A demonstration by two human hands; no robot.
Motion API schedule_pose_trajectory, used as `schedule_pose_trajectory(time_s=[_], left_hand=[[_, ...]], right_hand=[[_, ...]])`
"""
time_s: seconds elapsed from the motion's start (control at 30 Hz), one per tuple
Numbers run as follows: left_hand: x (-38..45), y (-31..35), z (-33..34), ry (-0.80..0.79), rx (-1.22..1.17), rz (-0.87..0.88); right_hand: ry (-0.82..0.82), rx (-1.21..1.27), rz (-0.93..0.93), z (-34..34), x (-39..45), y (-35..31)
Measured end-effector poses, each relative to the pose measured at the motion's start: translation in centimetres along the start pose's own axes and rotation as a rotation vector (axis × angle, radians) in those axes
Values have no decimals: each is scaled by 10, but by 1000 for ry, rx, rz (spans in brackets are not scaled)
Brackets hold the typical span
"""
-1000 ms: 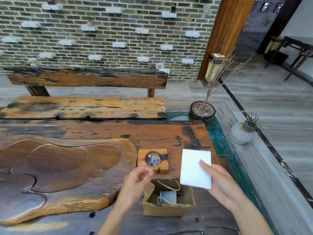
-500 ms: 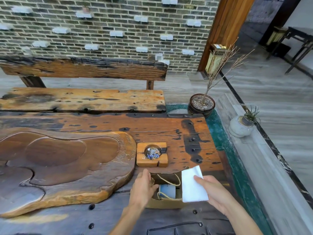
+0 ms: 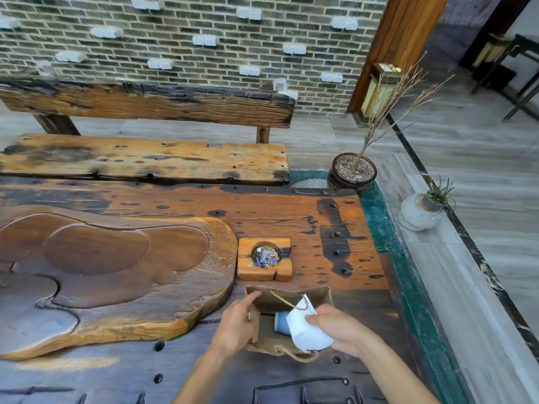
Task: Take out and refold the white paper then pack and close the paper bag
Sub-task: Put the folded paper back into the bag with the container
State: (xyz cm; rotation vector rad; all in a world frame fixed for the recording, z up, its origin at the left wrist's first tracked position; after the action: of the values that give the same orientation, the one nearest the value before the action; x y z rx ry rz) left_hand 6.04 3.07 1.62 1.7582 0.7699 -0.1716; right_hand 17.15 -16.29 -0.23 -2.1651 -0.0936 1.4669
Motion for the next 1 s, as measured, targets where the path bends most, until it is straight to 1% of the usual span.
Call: schedule_pose_trajectory(time_s=[0.1,0.23,0.33,0.47,0.57,0.77,1.0], left_hand=[[5,-6,-3,-33,43,-33],[4,-2,-4,-69,30,-12],[6,-2,-6,-88,5,-2],[8,-4,-8,-88,-19,11],[8,-4,-9,-97,-20,11],[10,-16,-12,-129,-20,-28],[11,-19,-21,-180,11,-66]], right_hand=[[6,-70,21,14,8,-10],[40,-201,51,31,24,-21],[-4,-132,75,47,41,-26],[-34,-8,152,62,62,-29],[-59,17,212,72,77,-26],[-97,227,258,93,92,-22],[-93,142,266,106,129,-4]])
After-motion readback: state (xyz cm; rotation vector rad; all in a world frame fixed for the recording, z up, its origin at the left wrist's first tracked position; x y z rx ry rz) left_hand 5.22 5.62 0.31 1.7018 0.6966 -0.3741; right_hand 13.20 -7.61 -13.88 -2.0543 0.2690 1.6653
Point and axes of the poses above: each hand's wrist, its own x-axis towards the middle knuckle, its own z-axis out of the palm, y = z × x, the point moved 8 cm from there along x, towards the middle knuckle, and after that the axes turned 15 degrees about -x, right-handed, at the moved point
